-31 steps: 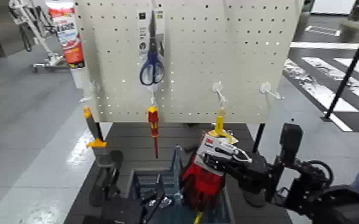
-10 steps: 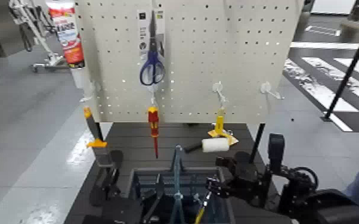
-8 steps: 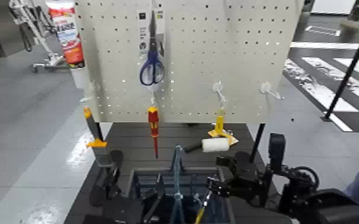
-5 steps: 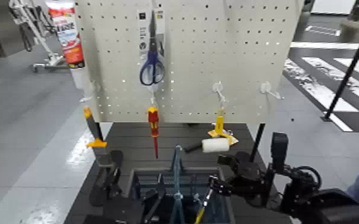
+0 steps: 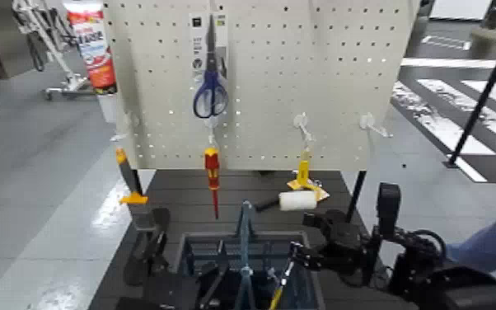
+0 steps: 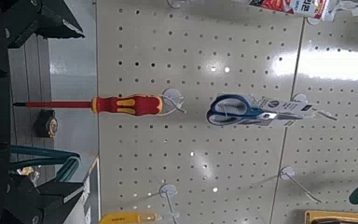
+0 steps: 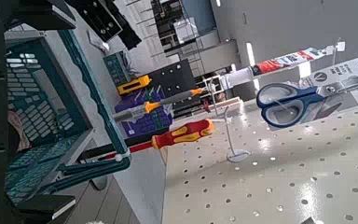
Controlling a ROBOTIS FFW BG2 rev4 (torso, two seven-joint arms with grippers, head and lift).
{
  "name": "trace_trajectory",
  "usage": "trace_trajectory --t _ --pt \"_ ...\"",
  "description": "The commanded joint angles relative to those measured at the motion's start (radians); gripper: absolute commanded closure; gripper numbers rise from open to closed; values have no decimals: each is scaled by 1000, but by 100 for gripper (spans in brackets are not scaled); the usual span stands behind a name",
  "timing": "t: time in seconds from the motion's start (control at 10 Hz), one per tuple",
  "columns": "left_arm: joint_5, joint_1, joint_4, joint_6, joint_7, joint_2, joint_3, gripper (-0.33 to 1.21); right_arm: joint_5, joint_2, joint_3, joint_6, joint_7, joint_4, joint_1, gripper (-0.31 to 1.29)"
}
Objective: Put the red colored gloves into the crate.
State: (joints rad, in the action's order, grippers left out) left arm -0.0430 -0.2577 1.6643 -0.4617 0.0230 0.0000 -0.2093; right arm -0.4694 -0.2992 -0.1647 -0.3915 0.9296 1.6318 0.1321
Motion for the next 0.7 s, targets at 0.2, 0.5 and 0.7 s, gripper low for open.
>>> trace_trajectory --t 0.2,0.5,0.7 --pt "0 0 0 2 0 -46 2 14 -2 0 1 2 -2 -1 0 0" --pt "0 0 0 2 0 -46 5 14 -6 0 5 25 -23 -1 -5 0" --pt "2 1 0 5 0 -44 -2 14 14 2 51 83 -150 69 -63 1"
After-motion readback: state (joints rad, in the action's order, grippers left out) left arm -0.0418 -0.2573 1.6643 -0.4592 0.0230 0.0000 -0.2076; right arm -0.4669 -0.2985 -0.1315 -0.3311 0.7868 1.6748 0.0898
